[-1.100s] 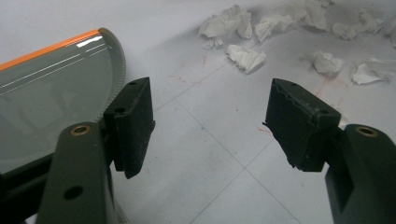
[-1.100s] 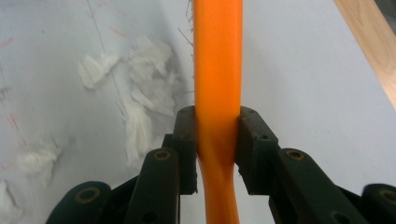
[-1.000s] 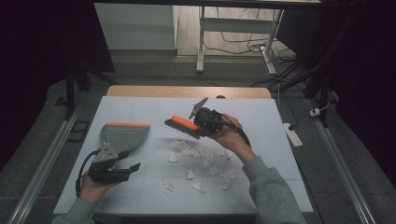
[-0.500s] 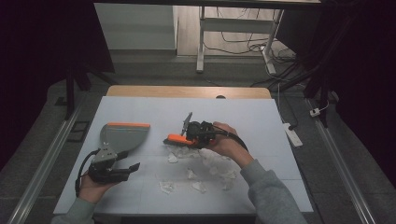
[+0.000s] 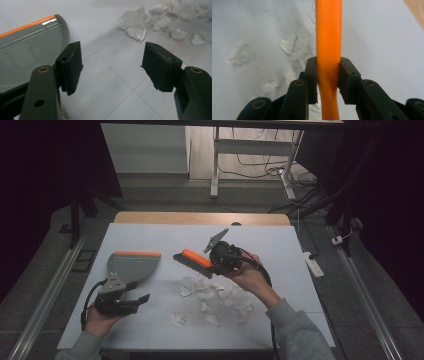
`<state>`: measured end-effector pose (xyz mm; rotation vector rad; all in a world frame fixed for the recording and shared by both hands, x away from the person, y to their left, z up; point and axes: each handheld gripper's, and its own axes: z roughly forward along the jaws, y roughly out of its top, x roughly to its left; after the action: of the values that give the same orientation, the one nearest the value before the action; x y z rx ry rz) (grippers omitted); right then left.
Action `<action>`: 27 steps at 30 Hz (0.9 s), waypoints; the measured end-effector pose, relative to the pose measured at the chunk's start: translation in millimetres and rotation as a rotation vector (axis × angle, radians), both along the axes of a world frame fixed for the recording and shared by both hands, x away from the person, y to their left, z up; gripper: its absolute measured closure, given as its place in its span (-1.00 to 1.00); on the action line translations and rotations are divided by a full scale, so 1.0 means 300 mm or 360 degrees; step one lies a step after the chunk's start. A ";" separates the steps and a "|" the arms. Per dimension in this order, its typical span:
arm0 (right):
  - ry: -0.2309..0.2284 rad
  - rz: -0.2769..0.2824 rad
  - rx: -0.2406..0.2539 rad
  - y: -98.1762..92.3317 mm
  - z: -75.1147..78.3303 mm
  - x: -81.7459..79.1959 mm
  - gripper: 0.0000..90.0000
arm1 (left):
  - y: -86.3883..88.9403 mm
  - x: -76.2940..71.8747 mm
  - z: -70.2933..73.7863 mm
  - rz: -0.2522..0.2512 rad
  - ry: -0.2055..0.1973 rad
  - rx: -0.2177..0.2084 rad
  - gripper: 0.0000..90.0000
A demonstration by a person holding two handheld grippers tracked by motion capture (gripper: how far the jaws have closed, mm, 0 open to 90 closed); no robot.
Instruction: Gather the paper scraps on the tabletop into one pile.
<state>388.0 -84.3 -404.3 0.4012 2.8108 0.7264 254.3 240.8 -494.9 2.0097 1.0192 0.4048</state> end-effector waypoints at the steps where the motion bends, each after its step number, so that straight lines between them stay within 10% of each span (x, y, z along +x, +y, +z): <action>1: 0.0012 -0.0009 0.0004 0.014 0.000 -0.011 0.58 | -0.001 0.000 0.000 -0.0001 -0.0001 0.0003 -0.27; 15: 0.0522 -0.0173 0.0038 0.256 -0.165 -0.012 0.58 | 0.002 0.000 -0.007 -0.0003 -0.0005 0.0023 -0.26; 27: 0.0617 -0.0485 0.0032 0.034 -0.171 0.063 0.58 | -0.003 0.001 -0.009 -0.0004 -0.0004 0.0036 -0.26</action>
<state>407.0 -74.0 -455.5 1.0486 2.9830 0.6685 254.7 239.9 -497.7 2.0302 1.0143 0.4192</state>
